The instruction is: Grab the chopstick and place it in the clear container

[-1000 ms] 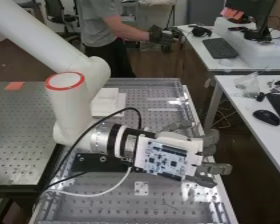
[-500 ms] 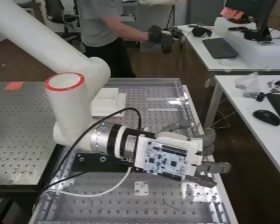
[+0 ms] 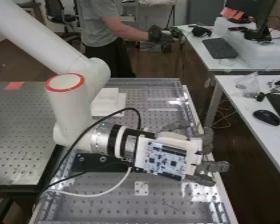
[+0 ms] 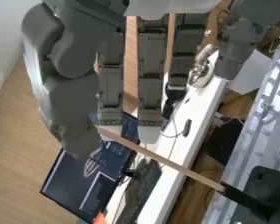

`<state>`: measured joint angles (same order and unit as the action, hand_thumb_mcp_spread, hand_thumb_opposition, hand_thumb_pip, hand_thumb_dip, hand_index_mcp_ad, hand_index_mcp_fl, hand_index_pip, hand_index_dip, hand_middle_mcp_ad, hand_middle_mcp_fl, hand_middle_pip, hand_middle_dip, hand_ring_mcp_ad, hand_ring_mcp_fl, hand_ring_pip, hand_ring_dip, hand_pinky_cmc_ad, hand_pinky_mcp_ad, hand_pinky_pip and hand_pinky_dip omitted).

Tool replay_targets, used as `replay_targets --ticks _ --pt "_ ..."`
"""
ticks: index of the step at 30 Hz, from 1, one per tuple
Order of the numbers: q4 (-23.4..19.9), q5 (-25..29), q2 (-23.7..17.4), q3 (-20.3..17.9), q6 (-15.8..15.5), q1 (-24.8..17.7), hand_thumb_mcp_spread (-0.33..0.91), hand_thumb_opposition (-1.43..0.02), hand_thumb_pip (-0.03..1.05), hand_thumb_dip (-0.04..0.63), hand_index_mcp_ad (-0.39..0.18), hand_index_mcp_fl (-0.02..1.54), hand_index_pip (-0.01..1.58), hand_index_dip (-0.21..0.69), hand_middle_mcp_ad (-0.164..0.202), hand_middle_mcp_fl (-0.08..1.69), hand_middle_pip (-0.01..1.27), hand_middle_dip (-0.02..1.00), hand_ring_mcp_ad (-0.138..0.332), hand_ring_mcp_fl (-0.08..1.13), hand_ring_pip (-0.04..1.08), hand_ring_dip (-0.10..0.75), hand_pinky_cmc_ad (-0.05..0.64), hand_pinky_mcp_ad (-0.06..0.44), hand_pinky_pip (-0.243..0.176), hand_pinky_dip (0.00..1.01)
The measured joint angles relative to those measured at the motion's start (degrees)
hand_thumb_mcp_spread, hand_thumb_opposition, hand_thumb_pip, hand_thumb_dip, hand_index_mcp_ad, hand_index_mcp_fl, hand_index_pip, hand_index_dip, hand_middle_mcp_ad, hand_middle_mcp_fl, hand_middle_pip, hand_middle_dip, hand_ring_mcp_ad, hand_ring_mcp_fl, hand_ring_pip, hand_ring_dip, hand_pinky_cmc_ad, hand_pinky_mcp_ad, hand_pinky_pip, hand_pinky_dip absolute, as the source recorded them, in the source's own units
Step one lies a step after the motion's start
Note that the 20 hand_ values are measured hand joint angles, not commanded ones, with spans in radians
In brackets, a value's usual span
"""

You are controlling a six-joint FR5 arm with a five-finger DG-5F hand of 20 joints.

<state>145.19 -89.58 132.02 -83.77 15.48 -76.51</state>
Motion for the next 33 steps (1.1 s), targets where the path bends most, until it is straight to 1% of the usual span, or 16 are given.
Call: replay_targets --ticks 2,3,4,5,7,8,9,10,13,15,17,23,26,33 --pt "0.00 0.06 0.00 0.00 0.01 0.00 0.58 -0.85 0.41 0.325 -0.192 0.73 0.72 0.346 0.042 0.88 0.12 0.82 0.079 0.28 0.11 0.255 0.412 0.340 -0.014 0.14" --pt "0.00 0.07 0.00 0.00 0.01 0.00 0.57 -0.86 0.41 0.325 -0.206 0.78 0.77 0.346 0.042 0.88 0.12 0.82 0.080 0.28 0.11 0.255 0.412 0.340 -0.014 0.14" --pt "0.00 0.07 0.00 0.01 0.01 0.00 0.59 -0.90 0.41 0.325 -0.220 0.80 0.82 0.346 0.044 0.88 0.13 0.82 0.080 0.28 0.11 0.255 0.412 0.340 -0.014 0.14" --pt "0.00 0.08 0.00 0.02 0.01 -0.01 0.61 -0.91 0.41 0.325 -0.222 0.80 0.85 0.346 0.044 0.88 0.12 0.82 0.080 0.28 0.12 0.264 0.412 0.340 -0.014 0.14" --pt "0.05 0.19 0.00 0.03 0.08 -0.03 0.61 -0.93 0.41 0.325 -0.222 0.78 0.89 0.337 0.042 0.88 0.13 0.82 0.077 0.28 0.12 0.286 0.412 0.340 -0.014 0.14" --pt "0.12 0.29 0.00 0.04 0.16 -0.04 0.61 -0.94 0.41 0.328 -0.222 0.77 0.90 0.337 0.045 0.88 0.13 0.82 0.079 0.30 0.12 0.288 0.412 0.340 -0.014 0.14" --pt "0.15 0.33 0.00 0.04 0.19 -0.03 0.61 -0.94 0.41 0.330 -0.232 0.78 0.91 0.337 0.040 0.88 0.13 0.82 0.080 0.29 0.12 0.290 0.412 0.340 -0.014 0.14" --pt "0.16 0.34 0.00 0.04 0.20 -0.04 0.61 -0.94 0.41 0.330 -0.237 0.78 0.91 0.337 0.044 0.88 0.13 0.82 0.077 0.30 0.12 0.290 0.412 0.340 -0.014 0.14" --pt "0.16 0.35 0.00 0.04 0.20 -0.04 0.61 -0.95 0.41 0.353 -0.237 0.76 0.91 0.347 0.045 0.88 0.13 0.82 0.079 0.31 0.12 0.290 0.412 0.340 -0.014 0.14" --pt "0.16 0.35 0.00 0.04 0.20 -0.04 0.61 -0.95 0.41 0.354 -0.237 0.70 0.88 0.349 0.045 0.88 0.13 0.82 0.079 0.31 0.12 0.291 0.412 0.340 -0.014 0.14" --pt "0.16 0.26 0.00 0.06 0.17 -0.04 0.61 -0.95 0.41 0.354 -0.237 0.67 0.80 0.349 0.045 0.88 0.13 0.82 0.075 0.31 0.12 0.291 0.412 0.340 -0.014 0.14" --pt "0.50 0.06 0.11 0.45 0.00 -0.19 0.57 -0.93 0.41 0.372 -0.237 0.66 0.64 0.351 0.045 0.89 0.13 0.82 0.075 0.31 0.12 0.291 0.414 0.340 -0.014 0.14" --pt "0.72 0.17 0.15 0.59 -0.01 -0.25 0.58 -0.93 0.41 0.372 -0.236 0.65 0.60 0.351 0.042 0.88 0.13 0.82 0.075 0.31 0.12 0.295 0.414 0.340 -0.014 0.14" --pt "0.73 0.05 0.17 0.60 -0.20 -0.25 0.58 -0.91 0.41 0.370 -0.236 0.65 0.58 0.351 0.042 0.91 0.13 0.82 0.075 0.31 0.12 0.298 0.412 0.339 -0.012 0.14"
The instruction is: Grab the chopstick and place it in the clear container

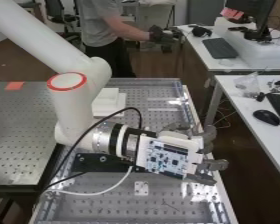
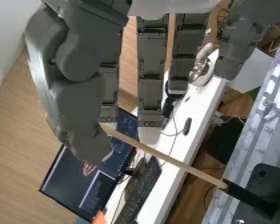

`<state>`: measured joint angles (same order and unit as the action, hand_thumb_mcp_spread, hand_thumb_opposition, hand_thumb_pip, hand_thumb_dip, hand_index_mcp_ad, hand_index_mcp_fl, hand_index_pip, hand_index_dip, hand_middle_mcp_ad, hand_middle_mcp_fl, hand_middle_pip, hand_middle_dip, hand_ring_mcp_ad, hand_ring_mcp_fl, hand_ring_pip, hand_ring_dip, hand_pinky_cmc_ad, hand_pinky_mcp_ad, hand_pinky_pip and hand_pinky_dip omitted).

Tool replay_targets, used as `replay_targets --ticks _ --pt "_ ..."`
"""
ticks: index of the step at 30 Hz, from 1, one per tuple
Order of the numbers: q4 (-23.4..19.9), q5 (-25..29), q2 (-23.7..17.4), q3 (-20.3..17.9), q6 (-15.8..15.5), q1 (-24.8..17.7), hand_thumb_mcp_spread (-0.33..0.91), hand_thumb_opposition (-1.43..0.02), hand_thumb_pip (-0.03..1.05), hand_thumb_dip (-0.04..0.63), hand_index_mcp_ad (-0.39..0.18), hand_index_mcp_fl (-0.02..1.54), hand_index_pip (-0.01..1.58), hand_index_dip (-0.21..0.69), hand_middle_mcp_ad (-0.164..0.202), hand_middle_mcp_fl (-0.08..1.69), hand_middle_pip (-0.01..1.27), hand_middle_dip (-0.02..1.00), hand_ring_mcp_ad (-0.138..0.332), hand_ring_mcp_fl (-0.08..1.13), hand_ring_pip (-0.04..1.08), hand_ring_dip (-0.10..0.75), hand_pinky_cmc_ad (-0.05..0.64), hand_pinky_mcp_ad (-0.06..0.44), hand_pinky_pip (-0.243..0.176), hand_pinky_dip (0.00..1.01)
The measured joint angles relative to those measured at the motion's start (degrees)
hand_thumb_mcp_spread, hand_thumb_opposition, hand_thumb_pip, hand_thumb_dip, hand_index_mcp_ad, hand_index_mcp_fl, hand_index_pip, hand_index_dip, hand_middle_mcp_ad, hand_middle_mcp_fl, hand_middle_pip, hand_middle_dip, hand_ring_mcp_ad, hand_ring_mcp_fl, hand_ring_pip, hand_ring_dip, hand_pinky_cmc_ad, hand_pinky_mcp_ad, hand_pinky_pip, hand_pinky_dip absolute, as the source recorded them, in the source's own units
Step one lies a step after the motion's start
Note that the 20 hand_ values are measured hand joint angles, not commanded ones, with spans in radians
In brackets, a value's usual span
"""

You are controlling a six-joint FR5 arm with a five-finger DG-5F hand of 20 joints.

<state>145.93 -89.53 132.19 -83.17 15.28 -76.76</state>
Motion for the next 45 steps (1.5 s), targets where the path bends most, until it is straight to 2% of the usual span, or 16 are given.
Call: replay_targets --ticks 3,4,7,12,16,20,23,26,35,45 --pt "0.08 0.00 0.02 0.02 -0.19 0.00 0.58 -0.91 0.41 0.370 -0.236 0.65 0.58 0.351 0.042 0.91 0.13 0.82 0.079 0.32 0.12 0.304 0.415 0.339 -0.012 0.14" --pt "0.10 0.00 0.02 0.03 -0.27 0.01 0.58 -0.91 0.41 0.370 -0.236 0.65 0.56 0.351 0.042 0.91 0.13 0.82 0.075 0.32 0.12 0.330 0.412 0.339 -0.012 0.14" --pt "0.12 -0.30 0.02 0.03 -0.48 0.03 0.58 -0.91 0.45 0.370 -0.239 0.65 0.56 0.351 0.042 0.91 0.13 0.82 0.080 0.33 0.11 0.330 0.412 0.339 -0.012 0.14" --pt "0.11 -0.31 0.02 0.03 -0.48 0.04 0.58 -0.91 0.45 0.368 -0.236 0.65 0.57 0.351 0.042 0.91 0.13 0.82 0.077 0.33 0.11 0.330 0.412 0.339 -0.012 0.14" --pt "0.10 -0.32 0.02 0.04 -0.50 0.07 0.58 -0.91 0.45 0.372 -0.236 0.78 0.69 0.351 0.045 0.91 0.12 0.82 0.075 0.35 0.12 0.330 0.412 0.339 -0.012 0.14" --pt "0.09 -0.36 0.02 0.06 -0.66 0.06 0.60 -0.92 0.45 0.372 -0.239 0.80 0.74 0.358 0.045 0.94 0.12 0.82 0.075 0.35 0.11 0.330 0.412 0.340 -0.012 0.14" --pt "0.09 -0.35 0.02 0.04 -0.74 0.06 0.62 -0.94 0.43 0.368 -0.281 0.86 0.81 0.358 0.042 0.94 0.12 0.82 0.079 0.37 0.12 0.330 0.412 0.340 -0.012 0.14" --pt "0.06 -0.42 0.02 0.03 -1.06 0.07 0.63 -0.96 0.43 0.372 -0.290 0.87 0.80 0.367 0.042 0.96 0.13 0.82 0.075 0.38 0.12 0.330 0.412 0.340 -0.012 0.14" --pt "0.13 -0.50 0.12 0.22 -1.46 0.07 0.62 -0.95 0.43 0.372 -0.288 0.78 0.60 0.367 0.045 0.97 0.13 0.82 0.077 0.38 0.12 0.330 0.412 0.340 -0.012 0.14" --pt "0.23 -0.67 0.47 0.87 -1.90 0.08 0.61 -0.93 0.43 0.372 -0.290 0.76 0.55 0.367 0.042 0.97 0.13 0.82 0.070 0.38 0.12 0.330 0.412 0.340 -0.014 0.14"
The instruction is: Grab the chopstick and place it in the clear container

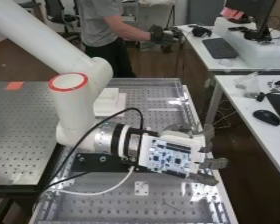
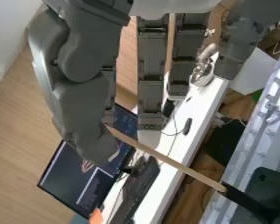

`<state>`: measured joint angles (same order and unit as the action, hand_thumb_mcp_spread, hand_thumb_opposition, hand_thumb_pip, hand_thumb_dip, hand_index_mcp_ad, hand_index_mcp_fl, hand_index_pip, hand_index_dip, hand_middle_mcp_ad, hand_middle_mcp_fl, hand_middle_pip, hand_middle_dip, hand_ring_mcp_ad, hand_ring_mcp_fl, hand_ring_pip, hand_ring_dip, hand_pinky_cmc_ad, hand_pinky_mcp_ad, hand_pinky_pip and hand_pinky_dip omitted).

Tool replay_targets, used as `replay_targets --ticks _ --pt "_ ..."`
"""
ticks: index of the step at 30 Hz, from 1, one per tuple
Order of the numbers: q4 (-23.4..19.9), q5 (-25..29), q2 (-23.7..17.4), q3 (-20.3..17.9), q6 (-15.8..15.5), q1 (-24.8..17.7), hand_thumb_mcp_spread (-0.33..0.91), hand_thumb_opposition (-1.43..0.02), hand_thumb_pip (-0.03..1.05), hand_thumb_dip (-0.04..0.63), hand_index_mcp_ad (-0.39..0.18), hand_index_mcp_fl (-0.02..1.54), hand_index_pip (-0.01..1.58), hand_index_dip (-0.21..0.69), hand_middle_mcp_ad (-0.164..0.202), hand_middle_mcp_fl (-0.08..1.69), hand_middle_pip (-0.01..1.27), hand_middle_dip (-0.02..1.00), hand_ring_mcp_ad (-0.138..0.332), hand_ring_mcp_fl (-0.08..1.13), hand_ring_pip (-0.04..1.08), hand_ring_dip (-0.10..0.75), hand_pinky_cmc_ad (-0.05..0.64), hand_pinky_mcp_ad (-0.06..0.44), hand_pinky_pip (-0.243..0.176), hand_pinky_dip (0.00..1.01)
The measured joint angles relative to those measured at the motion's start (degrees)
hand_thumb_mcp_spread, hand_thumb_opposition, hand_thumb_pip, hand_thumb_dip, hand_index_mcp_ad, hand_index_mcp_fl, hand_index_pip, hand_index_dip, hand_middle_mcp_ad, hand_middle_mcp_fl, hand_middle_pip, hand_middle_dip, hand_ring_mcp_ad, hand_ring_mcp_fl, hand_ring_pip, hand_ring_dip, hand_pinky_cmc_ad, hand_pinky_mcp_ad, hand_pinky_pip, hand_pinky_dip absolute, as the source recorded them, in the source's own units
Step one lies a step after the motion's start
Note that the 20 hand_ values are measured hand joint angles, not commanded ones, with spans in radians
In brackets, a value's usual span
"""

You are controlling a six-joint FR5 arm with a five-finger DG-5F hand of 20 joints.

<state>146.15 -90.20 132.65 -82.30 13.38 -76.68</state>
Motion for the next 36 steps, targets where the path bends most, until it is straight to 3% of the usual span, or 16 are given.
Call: replay_targets --ticks 19,22,28,36 --pt "0.46 -0.85 0.22 0.65 -0.61 0.30 0.59 -0.91 0.43 0.372 -0.290 0.70 0.53 0.363 0.045 0.97 0.13 0.80 0.072 0.41 0.13 0.377 0.415 0.337 -0.014 0.14" --pt "0.66 -1.27 0.15 0.67 -0.60 0.66 0.58 -0.91 0.49 0.368 -0.288 0.64 0.53 0.361 0.045 0.92 0.13 0.80 0.072 0.40 0.10 0.377 0.412 0.337 -0.014 0.14" --pt "0.88 -0.86 0.05 0.70 -0.65 0.71 0.57 -0.91 0.49 0.433 -0.255 0.56 0.56 0.365 0.044 0.92 0.13 0.80 0.073 0.39 0.10 0.377 0.415 0.340 -0.012 0.14" --pt "0.81 -0.81 -0.09 0.54 -0.79 0.80 0.56 -0.92 0.53 0.443 -0.255 0.52 0.58 0.367 0.045 0.91 0.14 0.80 0.070 0.41 0.10 0.414 0.412 0.340 -0.012 0.14"
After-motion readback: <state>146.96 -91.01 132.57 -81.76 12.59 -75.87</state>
